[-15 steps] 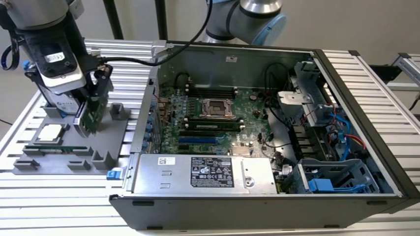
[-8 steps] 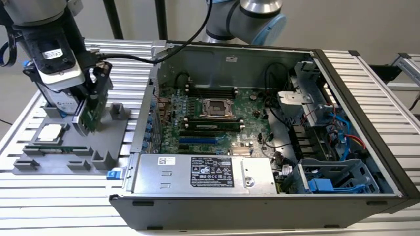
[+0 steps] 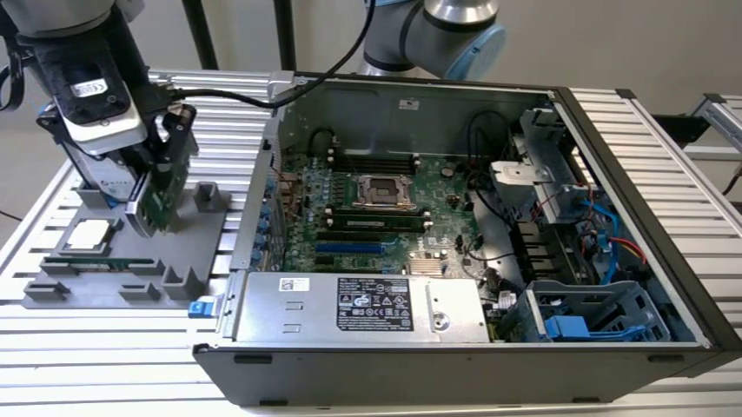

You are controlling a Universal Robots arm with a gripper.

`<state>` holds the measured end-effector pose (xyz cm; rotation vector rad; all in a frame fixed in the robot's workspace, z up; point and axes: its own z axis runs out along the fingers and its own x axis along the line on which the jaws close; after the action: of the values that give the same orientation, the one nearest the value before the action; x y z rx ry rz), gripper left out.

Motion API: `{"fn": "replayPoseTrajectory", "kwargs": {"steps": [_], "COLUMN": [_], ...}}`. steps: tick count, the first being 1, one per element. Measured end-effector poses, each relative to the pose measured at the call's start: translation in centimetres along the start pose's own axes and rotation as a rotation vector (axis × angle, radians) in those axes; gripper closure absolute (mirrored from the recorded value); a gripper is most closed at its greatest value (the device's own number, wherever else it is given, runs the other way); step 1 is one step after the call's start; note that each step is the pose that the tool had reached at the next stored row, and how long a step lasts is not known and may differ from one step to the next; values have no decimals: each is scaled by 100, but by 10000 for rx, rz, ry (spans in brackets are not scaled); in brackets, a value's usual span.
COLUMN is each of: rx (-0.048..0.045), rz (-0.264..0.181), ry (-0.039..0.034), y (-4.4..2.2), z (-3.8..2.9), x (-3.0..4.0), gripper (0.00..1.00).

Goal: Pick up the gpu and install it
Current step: 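Pick up the gpu and move the gpu toward the slot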

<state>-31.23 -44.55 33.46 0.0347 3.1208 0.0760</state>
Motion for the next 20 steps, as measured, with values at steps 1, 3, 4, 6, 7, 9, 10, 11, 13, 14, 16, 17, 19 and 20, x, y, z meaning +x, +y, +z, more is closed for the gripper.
{"fn": "replayPoseTrajectory", "kwargs": {"steps": [1, 3, 4, 6, 7, 9, 10, 11, 13, 14, 16, 17, 19, 20], "rx": [-1, 0, -1, 0, 0, -1, -1, -1, -1, -1, -1, -1, -1, 0], "rz": [0, 0, 0, 0, 0, 0, 0, 0, 0, 0, 0, 0, 0, 0], "ry": [-1, 0, -1, -1, 0, -1, -1, 0, -1, -1, -1, -1, -1, 0], "y": [0, 1, 1, 2, 2, 2, 3, 3, 3, 3, 4, 4, 4, 4], "z": [-6, -18, -23, -35, -40, -49, -54, -58, -65, -68, -74, -76, -82, -85], "x": [0, 0, 0, -1, -1, -1, -1, -1, -1, -1, -2, -2, -2, -2], "gripper": [100, 100, 100, 100, 100, 100, 100, 100, 100, 100, 100, 100, 100, 100]}}
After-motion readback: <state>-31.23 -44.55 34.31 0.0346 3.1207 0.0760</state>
